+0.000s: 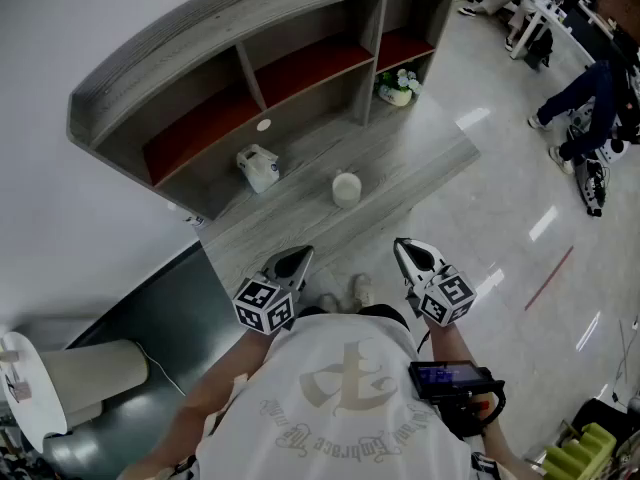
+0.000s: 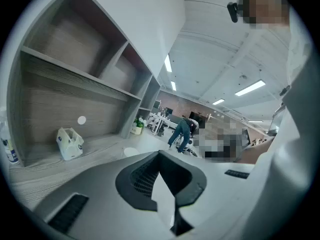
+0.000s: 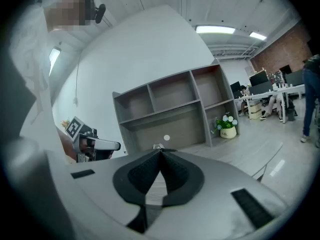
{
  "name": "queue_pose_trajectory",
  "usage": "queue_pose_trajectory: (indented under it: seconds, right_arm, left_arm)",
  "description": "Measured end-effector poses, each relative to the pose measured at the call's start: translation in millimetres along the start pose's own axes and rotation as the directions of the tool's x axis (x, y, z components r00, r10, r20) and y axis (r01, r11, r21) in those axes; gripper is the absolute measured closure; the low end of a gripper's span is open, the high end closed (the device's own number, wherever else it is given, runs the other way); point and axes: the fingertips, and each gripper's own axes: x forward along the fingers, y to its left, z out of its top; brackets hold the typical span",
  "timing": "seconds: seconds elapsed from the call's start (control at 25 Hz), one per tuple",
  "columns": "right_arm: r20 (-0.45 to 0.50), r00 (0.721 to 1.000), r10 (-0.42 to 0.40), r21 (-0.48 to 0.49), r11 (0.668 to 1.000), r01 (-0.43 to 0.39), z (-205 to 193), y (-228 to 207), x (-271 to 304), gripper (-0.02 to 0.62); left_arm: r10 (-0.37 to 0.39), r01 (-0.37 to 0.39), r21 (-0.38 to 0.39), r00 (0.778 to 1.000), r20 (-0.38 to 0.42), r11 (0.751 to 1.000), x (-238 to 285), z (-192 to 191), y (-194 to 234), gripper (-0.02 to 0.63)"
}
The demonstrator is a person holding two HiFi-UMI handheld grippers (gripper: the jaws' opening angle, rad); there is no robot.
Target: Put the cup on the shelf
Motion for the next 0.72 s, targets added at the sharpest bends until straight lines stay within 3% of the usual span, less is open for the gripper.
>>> queue_pose_trajectory:
  seconds: [0.72]
  right_arm:
    - [0.035, 0.995, -0.092, 0.037, 0.995, 0.09, -9.0, 19.5, -29.7, 0.592]
  left_arm:
    - [-0.087, 0.087, 0.0, 0.996, -0.011, 0.996, -10.5, -11.0, -17.8, 0.604]
